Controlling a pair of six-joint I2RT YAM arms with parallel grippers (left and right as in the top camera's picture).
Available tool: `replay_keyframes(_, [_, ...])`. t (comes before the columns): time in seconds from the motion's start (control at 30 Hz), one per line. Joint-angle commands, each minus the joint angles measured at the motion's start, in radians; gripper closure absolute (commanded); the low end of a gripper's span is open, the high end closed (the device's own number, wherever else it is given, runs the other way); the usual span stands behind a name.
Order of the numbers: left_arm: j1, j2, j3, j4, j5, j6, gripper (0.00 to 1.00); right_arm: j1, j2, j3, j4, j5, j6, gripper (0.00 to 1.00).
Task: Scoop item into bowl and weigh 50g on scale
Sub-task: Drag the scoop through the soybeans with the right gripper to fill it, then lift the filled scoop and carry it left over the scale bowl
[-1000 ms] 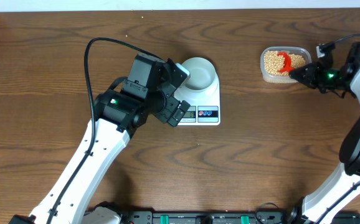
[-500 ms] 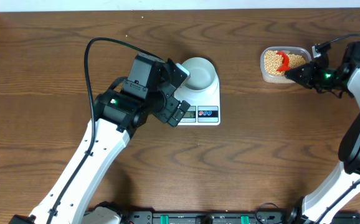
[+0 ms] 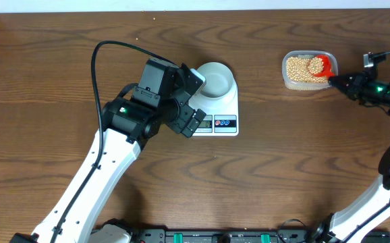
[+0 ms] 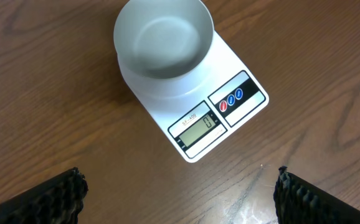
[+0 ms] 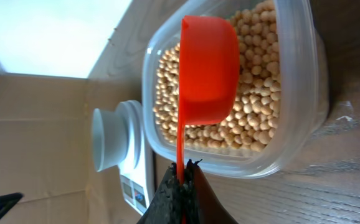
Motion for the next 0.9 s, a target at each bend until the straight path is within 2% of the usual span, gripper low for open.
replay_keyframes(0.0, [0.003,0.002,0.004,0.0,0.012,-0.002,0.02,-0.017,0.005,-0.006,0.0,-0.124,-0.031,0.99])
replay_keyframes(0.17, [0.003,0.002,0.004,0.0,0.012,-0.002,0.02,-0.023,0.005,-0.006,0.0,-0.211,-0.08,0.99])
replay_keyframes(0.5, [0.003,0.002,0.004,0.0,0.011,-0.002,0.02,-0.026,0.005,-0.006,0.001,-0.322,-0.081,0.99])
replay_keyframes(0.87, [0.003,0.002,0.003,0.0,0.012,-0.002,0.02,-0.108,0.005,-0.006,0.007,-0.468,0.001,0.99])
